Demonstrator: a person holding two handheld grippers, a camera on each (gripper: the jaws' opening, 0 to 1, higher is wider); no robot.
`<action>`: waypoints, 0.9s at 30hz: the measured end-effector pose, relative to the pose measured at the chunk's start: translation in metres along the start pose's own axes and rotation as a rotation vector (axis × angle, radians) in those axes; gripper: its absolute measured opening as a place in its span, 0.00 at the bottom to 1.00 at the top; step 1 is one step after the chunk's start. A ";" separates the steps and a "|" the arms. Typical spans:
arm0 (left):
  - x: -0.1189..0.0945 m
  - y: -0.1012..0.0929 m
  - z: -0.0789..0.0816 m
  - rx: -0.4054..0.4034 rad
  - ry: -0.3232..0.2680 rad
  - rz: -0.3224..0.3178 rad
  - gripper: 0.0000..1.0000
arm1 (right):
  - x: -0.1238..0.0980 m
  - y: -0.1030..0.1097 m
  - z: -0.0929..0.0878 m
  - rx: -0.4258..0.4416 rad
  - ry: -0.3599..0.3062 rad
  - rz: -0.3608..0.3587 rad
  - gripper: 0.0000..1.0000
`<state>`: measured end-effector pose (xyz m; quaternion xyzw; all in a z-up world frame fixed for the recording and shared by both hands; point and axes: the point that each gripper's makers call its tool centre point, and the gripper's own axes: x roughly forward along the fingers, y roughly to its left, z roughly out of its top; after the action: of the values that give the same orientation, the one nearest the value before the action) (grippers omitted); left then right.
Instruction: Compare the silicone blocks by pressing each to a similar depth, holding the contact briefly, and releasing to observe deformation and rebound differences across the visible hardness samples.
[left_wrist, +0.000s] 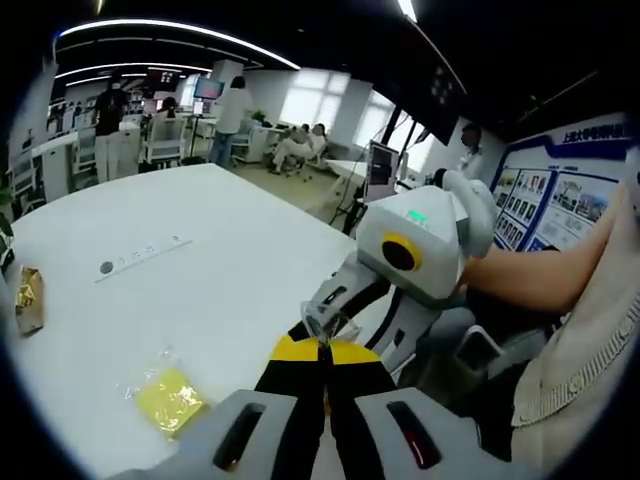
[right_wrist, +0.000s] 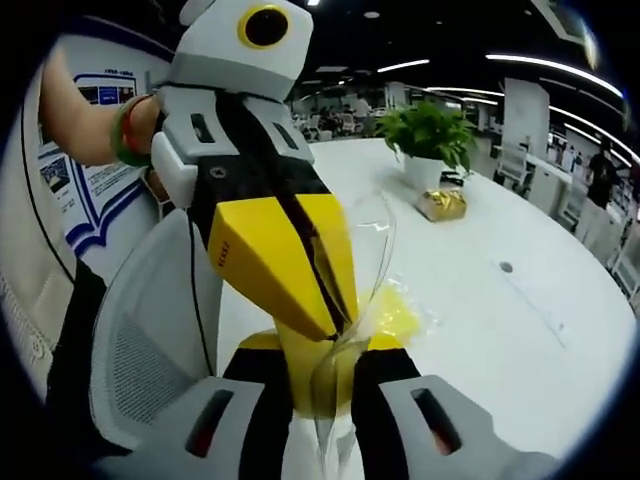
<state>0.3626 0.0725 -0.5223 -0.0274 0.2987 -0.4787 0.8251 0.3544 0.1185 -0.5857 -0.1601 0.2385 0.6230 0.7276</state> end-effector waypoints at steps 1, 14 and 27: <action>0.000 0.000 -0.001 0.001 0.003 0.000 0.00 | 0.001 0.000 -0.001 -0.001 0.002 0.000 0.15; 0.003 -0.004 -0.006 0.010 0.022 -0.012 0.00 | 0.001 0.004 -0.006 -0.041 0.009 -0.003 0.11; 0.004 -0.004 -0.008 0.024 0.032 -0.014 0.00 | 0.001 0.004 -0.009 -0.025 0.009 -0.018 0.12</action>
<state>0.3568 0.0693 -0.5292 -0.0119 0.3062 -0.4884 0.8171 0.3493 0.1152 -0.5932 -0.1741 0.2323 0.6187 0.7300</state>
